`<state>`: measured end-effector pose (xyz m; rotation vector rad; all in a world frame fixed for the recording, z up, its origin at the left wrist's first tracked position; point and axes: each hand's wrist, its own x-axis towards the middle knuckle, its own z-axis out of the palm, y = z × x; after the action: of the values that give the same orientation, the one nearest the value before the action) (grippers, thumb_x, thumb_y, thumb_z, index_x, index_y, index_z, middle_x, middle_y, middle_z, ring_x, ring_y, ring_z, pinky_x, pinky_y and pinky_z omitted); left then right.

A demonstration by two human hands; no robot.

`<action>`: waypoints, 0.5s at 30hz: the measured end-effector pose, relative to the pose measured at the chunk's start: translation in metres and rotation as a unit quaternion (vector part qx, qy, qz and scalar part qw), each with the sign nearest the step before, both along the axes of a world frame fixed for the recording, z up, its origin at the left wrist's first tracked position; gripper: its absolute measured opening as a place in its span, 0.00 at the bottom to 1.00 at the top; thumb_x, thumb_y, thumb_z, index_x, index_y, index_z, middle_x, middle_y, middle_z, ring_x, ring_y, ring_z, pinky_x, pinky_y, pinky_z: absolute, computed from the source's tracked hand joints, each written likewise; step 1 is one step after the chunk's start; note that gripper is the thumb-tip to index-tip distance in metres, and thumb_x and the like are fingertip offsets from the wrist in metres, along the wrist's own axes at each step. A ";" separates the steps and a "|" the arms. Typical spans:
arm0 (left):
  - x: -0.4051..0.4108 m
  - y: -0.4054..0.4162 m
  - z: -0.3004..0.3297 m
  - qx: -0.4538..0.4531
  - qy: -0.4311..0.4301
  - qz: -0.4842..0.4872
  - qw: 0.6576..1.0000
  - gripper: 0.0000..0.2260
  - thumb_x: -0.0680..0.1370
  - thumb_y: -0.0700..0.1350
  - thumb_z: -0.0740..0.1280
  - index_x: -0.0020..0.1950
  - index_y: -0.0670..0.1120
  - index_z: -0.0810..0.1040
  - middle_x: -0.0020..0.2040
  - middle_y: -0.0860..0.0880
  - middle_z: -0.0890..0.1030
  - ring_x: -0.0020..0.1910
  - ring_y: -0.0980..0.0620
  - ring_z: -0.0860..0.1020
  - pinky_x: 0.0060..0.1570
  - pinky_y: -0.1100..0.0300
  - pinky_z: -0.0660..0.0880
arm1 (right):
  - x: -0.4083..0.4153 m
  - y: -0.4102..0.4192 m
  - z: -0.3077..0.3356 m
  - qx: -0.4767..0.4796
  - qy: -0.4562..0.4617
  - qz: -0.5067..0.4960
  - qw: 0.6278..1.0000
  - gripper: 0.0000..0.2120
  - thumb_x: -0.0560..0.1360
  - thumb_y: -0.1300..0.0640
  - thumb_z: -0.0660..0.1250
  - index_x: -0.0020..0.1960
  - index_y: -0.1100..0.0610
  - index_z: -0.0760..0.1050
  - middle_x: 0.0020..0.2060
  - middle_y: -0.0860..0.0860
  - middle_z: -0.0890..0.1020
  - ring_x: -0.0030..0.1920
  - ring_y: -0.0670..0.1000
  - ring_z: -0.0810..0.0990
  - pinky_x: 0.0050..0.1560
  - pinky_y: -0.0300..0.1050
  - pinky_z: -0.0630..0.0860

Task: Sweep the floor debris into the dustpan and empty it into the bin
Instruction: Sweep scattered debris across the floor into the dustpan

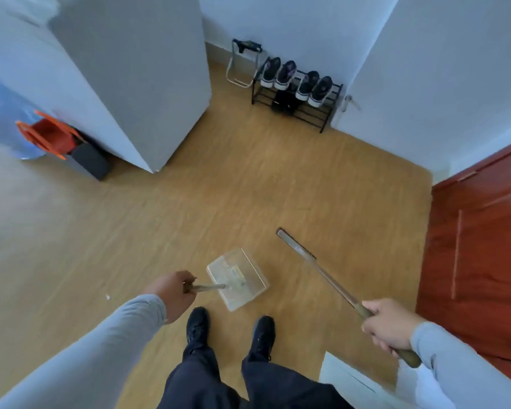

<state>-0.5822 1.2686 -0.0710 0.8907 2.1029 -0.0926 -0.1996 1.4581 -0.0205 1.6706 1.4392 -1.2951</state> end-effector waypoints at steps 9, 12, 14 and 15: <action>0.007 -0.204 0.030 0.041 0.023 0.323 0.945 0.14 0.78 0.52 0.67 0.63 0.53 0.79 0.49 0.55 0.83 0.47 0.53 0.81 0.54 0.58 0.79 | -0.119 -0.002 -0.027 -0.017 0.034 0.101 0.994 0.30 0.78 0.64 0.63 0.78 0.52 0.64 0.27 0.55 0.75 0.21 0.49 0.66 0.24 0.36 0.64; 0.014 -0.267 0.030 0.048 0.044 0.382 0.922 0.14 0.77 0.51 0.68 0.62 0.52 0.80 0.50 0.55 0.83 0.48 0.53 0.81 0.54 0.61 0.76 | -0.160 -0.033 -0.023 -0.018 0.037 0.140 0.989 0.28 0.78 0.64 0.64 0.77 0.53 0.65 0.26 0.55 0.75 0.21 0.49 0.66 0.23 0.35 0.63; 0.016 -0.307 0.028 0.053 0.055 0.428 0.901 0.14 0.77 0.49 0.69 0.62 0.50 0.81 0.52 0.53 0.84 0.51 0.51 0.81 0.56 0.60 0.76 | -0.185 -0.060 -0.018 -0.026 0.039 0.160 0.986 0.27 0.78 0.64 0.63 0.76 0.52 0.67 0.26 0.55 0.75 0.21 0.48 0.67 0.23 0.35 0.64; 0.016 -0.327 0.026 0.057 0.057 0.451 0.889 0.14 0.76 0.49 0.69 0.61 0.49 0.82 0.52 0.52 0.84 0.51 0.50 0.81 0.57 0.58 0.76 | -0.198 -0.074 -0.017 -0.029 0.040 0.169 0.984 0.26 0.78 0.64 0.63 0.75 0.52 0.68 0.26 0.55 0.75 0.21 0.49 0.67 0.23 0.35 0.64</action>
<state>-0.5657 0.9415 -0.0449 -0.1062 2.4469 0.4791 -0.3972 1.3844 -0.0372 1.2795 1.6319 -1.2087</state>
